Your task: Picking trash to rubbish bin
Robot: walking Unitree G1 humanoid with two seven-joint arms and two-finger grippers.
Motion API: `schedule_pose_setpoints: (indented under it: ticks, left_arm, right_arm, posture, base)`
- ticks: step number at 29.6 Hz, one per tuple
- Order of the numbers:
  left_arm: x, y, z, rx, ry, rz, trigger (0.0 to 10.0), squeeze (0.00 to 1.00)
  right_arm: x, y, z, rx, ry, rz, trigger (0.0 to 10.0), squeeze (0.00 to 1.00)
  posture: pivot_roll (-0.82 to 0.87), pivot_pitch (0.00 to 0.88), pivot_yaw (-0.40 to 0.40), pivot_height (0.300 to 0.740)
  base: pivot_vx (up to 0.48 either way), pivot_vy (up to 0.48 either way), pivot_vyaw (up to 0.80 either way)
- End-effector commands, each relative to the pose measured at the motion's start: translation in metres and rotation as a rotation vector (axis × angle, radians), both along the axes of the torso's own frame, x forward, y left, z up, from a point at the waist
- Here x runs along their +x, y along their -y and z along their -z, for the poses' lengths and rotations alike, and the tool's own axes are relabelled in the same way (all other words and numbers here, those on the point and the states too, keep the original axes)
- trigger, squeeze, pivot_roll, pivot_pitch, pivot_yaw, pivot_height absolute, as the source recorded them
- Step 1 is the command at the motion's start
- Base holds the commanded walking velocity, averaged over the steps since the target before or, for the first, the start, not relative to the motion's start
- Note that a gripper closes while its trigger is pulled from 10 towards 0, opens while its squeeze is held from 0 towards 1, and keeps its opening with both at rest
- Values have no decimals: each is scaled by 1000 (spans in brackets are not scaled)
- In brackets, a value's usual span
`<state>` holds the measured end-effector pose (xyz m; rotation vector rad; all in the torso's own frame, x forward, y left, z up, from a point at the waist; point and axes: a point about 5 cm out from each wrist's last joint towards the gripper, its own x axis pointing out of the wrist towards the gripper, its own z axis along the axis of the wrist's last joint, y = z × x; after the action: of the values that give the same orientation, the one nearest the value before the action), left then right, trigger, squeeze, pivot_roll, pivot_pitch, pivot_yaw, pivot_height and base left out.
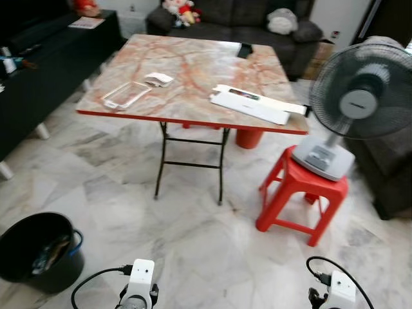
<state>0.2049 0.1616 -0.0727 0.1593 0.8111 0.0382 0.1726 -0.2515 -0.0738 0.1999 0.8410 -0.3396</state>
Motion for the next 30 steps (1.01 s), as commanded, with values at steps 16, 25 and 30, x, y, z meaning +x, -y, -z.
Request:
schedule_pose_setpoints:
  ticks: [16, 25, 30]
  left_arm:
    - [21, 10, -13, -2, 73, 48, 10000, 0]
    - [17, 8, -10, 2, 64, 46, 10000, 0]
    - [20, 9, -13, 5, 86, 50, 10000, 0]
  right_arm:
    - [12, -1, -6, 33, 62, 22, 10000, 0]
    - [10, 1, -6, 17, 62, 25, 10000, 0]
    - [12, 2, -7, 14, 74, 22, 10000, 0]
  posture:
    - [-72, 29, -68, 740]
    - [-66, 29, -70, 740]
    - [-69, 30, -71, 740]
  base:
    - [105, 0, -50]
    - [290, 0, -267]
    - [332, 0, 0]
